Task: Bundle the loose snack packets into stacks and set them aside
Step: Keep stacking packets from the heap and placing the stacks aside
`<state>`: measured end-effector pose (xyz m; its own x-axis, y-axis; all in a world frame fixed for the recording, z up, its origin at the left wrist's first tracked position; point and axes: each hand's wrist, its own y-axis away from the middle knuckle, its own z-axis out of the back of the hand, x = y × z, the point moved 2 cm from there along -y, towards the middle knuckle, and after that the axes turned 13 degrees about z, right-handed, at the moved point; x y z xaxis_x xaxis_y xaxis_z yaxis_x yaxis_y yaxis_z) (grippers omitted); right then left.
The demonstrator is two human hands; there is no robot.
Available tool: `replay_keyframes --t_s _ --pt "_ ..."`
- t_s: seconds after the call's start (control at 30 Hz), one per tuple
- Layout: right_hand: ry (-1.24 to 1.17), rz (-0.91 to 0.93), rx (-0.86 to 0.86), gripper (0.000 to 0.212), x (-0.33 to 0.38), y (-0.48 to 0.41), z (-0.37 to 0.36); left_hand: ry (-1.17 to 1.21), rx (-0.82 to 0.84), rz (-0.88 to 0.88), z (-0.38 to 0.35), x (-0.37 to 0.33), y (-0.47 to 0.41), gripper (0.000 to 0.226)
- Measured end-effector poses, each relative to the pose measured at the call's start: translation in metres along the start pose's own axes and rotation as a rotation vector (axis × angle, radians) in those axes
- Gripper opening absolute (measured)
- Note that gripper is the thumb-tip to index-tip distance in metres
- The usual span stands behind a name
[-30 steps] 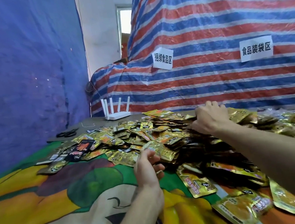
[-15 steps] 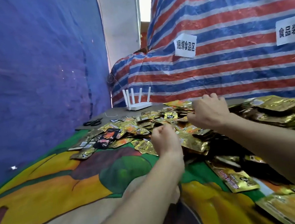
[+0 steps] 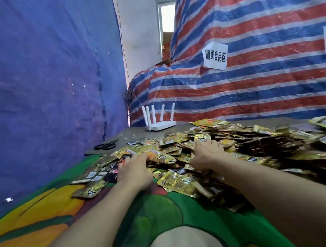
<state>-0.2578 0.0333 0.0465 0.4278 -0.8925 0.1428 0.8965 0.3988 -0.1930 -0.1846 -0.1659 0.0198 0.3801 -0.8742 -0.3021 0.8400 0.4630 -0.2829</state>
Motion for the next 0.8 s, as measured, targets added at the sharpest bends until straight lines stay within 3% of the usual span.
replay_keyframes --t_s 0.2,0.33,0.4,0.57,0.8 --pt "0.065 -0.070 0.064 0.057 -0.017 -0.027 -0.009 -0.123 -0.051 -0.122 -0.019 -0.021 -0.037 0.070" --pt "0.209 -0.009 0.191 0.061 -0.016 -0.028 -0.006 -0.066 -0.023 -0.144 -0.036 -0.039 -0.050 0.069" --pt "0.208 0.045 0.211 0.050 -0.010 -0.026 -0.001 -0.069 -0.018 -0.125 -0.042 -0.046 -0.050 0.061" --pt "0.330 0.214 0.078 0.013 0.008 -0.019 0.003 0.064 -0.100 -0.027 -0.040 -0.045 -0.038 0.037" --pt "-0.081 0.051 -0.219 0.007 0.003 -0.002 0.020 0.273 -0.162 -0.089 -0.002 -0.029 -0.012 0.033"
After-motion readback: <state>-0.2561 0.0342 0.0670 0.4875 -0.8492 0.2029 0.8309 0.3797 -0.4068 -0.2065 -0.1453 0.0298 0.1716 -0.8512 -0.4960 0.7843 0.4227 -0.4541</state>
